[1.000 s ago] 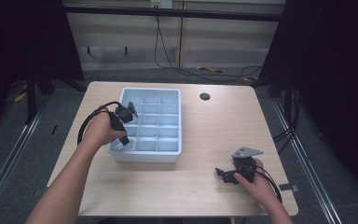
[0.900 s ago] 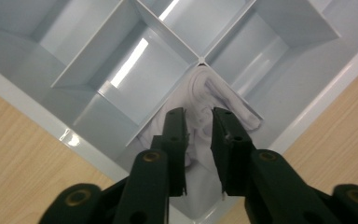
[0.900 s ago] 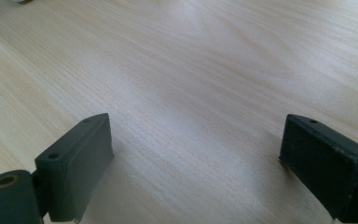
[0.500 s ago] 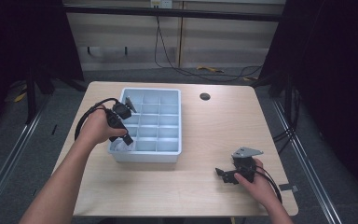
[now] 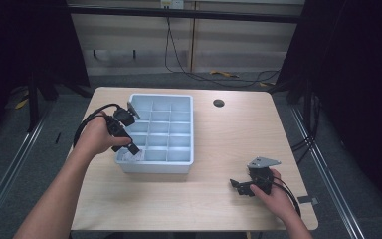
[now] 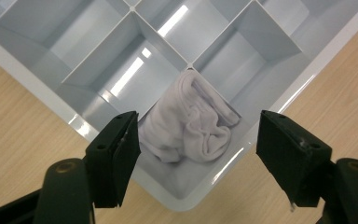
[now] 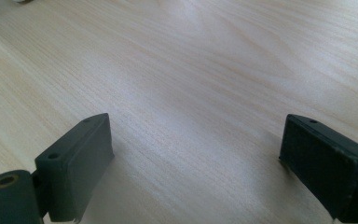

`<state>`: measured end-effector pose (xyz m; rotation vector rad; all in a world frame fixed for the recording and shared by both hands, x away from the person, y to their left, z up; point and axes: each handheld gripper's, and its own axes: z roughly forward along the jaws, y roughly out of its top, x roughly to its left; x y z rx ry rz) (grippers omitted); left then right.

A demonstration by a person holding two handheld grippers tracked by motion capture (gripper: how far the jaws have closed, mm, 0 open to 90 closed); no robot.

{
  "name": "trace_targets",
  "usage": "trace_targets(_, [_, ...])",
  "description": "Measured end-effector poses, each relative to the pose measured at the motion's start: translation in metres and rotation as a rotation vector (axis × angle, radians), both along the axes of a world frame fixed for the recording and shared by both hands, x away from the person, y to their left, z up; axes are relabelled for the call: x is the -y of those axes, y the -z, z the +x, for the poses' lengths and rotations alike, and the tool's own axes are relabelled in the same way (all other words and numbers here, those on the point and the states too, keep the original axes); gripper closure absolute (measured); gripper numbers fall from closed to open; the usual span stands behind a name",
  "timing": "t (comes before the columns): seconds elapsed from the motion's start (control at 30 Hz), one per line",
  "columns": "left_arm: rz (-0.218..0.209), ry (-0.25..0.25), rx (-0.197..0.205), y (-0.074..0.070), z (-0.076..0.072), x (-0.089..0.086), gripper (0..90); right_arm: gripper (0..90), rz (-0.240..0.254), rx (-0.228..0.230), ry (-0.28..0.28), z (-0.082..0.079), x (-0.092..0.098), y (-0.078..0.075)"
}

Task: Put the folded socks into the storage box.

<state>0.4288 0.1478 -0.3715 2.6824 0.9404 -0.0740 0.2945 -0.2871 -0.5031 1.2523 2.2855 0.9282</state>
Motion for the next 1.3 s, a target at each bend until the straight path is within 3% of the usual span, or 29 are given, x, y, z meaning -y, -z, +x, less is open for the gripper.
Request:
trace_targets(0.33, [-0.015,-0.004,0.014,-0.004,-0.006,-0.011,27.2,8.3,0.000,0.000,0.000,0.000,0.000,0.000])
trace_targets(0.93, [-0.031,-0.017,0.031,0.003,-0.019,-0.040,25.8,8.3,-0.002,0.002,-0.004,0.000,0.000,0.000])
trace_targets(1.3, [-0.022,-0.022,0.012,0.011,-0.026,-0.055,25.3,8.3,-0.001,0.002,-0.005,0.000,0.000,0.000])
